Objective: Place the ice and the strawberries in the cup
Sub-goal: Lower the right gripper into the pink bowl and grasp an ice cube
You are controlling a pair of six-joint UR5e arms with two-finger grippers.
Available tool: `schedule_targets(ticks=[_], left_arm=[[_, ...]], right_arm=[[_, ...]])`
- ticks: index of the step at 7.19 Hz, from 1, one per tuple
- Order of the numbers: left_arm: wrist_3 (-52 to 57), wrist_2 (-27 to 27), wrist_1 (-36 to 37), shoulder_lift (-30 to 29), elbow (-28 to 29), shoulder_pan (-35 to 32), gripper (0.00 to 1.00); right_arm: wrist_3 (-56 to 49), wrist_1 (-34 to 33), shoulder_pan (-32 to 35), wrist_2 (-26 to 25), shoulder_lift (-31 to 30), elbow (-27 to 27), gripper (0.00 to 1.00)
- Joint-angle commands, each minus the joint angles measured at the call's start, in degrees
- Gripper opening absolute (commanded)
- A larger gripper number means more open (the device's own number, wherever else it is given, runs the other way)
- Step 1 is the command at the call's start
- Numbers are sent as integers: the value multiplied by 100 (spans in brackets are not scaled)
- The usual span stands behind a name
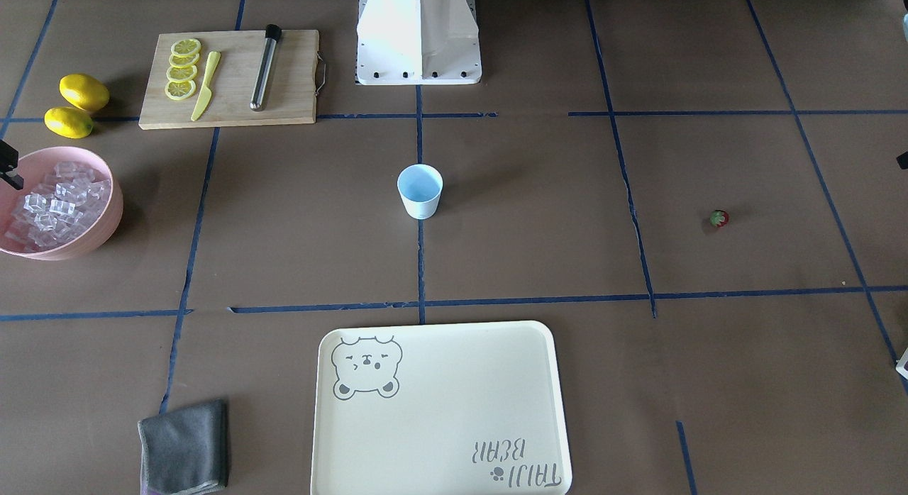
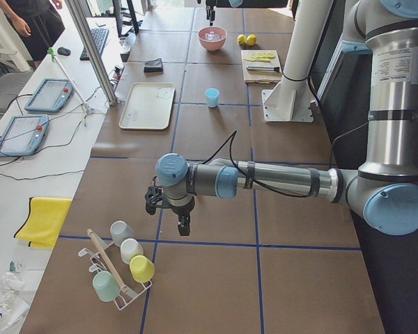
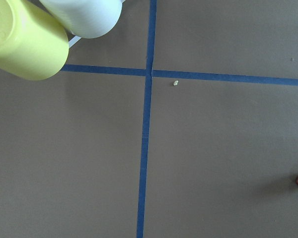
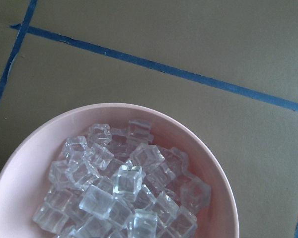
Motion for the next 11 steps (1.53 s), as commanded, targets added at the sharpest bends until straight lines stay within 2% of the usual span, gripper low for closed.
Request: schedule_targets(ticks=[1, 11], left_arm=[[0, 0, -33, 33, -4, 0, 100], [0, 0, -42, 33, -4, 0, 100]], right_arm=[[123, 56, -196, -24, -9, -17, 93], [114, 82, -382, -59, 43, -290, 73]])
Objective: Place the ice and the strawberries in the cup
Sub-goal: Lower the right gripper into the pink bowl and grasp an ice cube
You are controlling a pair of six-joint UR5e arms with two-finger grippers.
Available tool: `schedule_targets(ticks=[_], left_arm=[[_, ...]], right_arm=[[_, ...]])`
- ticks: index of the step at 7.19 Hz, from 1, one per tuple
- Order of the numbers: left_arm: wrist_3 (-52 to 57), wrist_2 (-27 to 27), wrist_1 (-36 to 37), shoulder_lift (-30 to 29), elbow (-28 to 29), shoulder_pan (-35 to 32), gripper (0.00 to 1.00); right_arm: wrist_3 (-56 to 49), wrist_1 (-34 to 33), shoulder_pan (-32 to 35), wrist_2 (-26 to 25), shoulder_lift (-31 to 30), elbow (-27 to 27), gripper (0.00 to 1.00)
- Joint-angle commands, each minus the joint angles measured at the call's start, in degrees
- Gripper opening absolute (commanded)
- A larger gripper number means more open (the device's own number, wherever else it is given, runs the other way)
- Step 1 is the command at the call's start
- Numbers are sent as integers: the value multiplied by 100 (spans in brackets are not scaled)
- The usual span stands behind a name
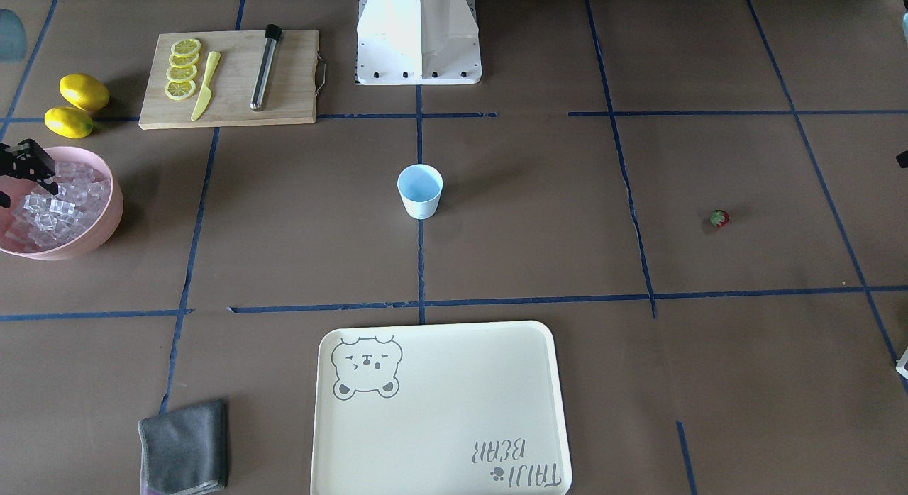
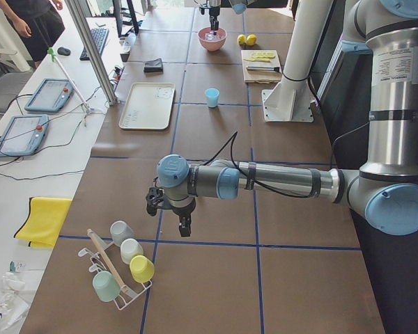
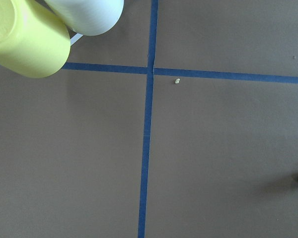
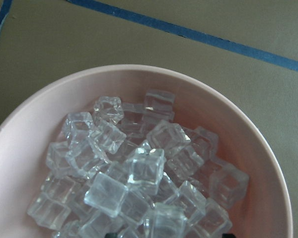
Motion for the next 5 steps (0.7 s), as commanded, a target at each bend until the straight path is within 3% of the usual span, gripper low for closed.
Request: schedule_targets(ticks=[1, 3, 5], left_arm=[[-1, 0, 0, 0, -2, 0, 100], [8, 0, 0, 0, -2, 0, 100], [-1, 0, 0, 0, 6, 0, 100]], right_arm=[[0, 1, -4, 1, 9, -35, 69], [9, 1, -4, 1, 26, -44, 63], [0, 1, -4, 1, 35, -52, 47]])
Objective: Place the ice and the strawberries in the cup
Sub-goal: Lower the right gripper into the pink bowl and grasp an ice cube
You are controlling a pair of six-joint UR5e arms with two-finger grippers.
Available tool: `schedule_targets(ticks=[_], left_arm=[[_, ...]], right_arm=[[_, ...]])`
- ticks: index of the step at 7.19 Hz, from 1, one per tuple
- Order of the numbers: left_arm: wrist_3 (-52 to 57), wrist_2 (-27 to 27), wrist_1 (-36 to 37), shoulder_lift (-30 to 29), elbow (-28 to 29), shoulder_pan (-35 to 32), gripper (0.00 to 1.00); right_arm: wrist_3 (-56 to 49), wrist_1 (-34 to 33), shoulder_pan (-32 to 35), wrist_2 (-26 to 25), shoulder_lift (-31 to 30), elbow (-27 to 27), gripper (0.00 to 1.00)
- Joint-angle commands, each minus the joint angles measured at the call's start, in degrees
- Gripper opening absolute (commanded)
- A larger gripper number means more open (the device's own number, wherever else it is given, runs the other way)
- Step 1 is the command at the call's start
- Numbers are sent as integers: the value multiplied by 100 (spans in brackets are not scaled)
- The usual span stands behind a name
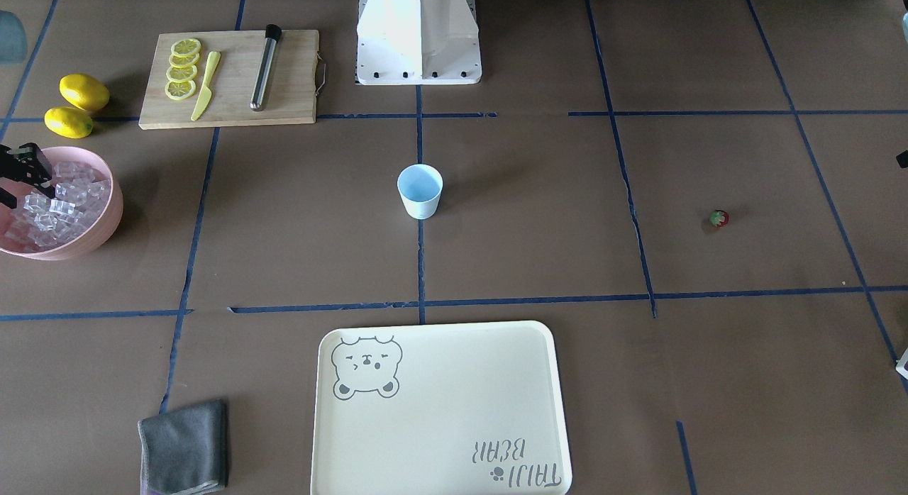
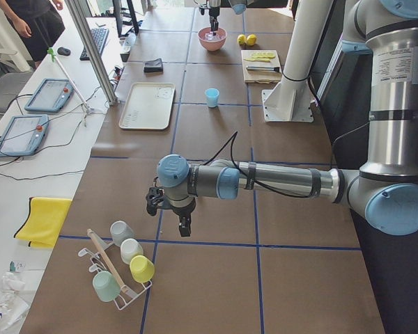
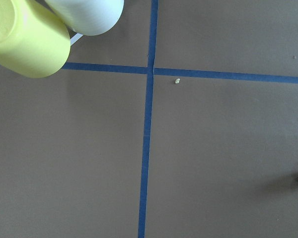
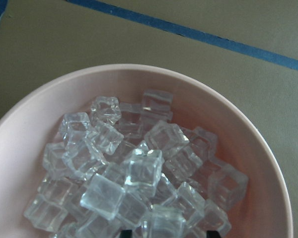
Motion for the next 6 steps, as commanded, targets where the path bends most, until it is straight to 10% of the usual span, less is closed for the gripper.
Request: schedule_targets(ticks=[1, 6], left_arm=[[-2, 0, 0, 9, 7, 0, 100], [7, 0, 0, 26, 7, 0, 100]], right_arm=[[-6, 0, 0, 0, 8, -7, 42], [3, 0, 96, 44, 35, 63, 3]])
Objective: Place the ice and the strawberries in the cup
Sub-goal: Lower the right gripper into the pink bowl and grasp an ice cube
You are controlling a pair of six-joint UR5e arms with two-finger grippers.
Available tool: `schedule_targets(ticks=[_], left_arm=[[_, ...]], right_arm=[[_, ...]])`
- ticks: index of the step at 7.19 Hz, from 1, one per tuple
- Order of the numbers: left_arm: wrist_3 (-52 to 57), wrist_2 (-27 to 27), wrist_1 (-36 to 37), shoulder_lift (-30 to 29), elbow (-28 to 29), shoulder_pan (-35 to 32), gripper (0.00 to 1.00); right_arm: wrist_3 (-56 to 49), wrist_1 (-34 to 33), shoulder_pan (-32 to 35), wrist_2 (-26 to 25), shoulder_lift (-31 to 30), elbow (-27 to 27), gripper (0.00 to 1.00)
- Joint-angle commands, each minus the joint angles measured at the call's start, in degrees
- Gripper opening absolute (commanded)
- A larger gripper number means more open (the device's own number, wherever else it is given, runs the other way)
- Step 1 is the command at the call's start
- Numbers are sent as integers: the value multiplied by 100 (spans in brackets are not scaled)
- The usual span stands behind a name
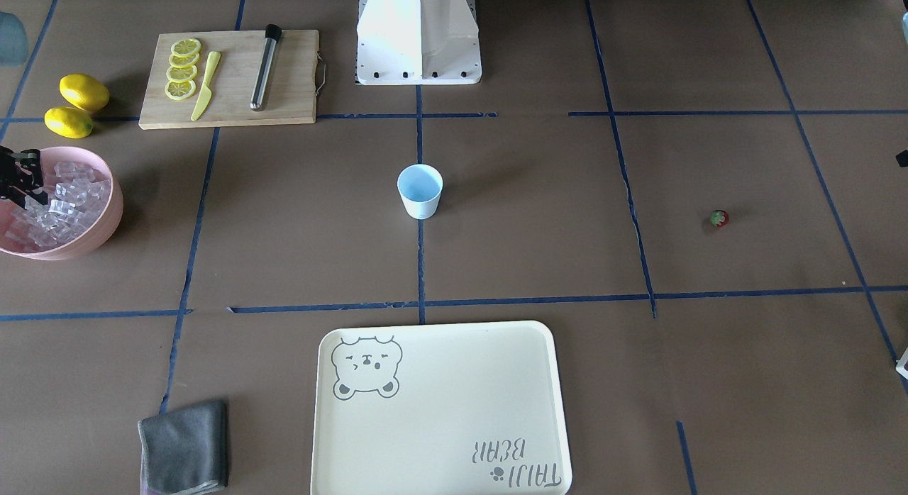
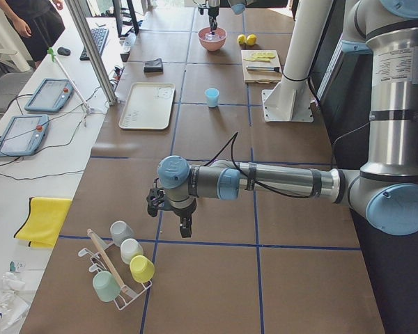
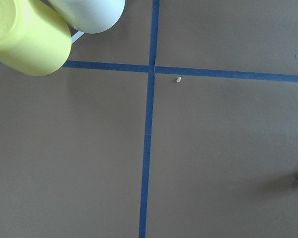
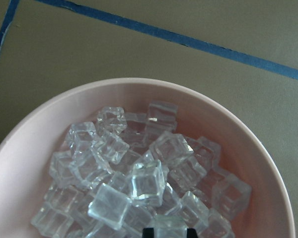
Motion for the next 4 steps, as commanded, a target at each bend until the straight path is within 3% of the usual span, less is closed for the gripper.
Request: schedule_targets(ticks=[1, 4], left_arm=[[1, 1, 0, 1, -9, 0, 100], [1, -8, 0, 1, -9, 0, 100]], right_arm=[[-8, 0, 218, 60, -125, 209, 2], [106, -70, 386, 296, -426, 921, 2]])
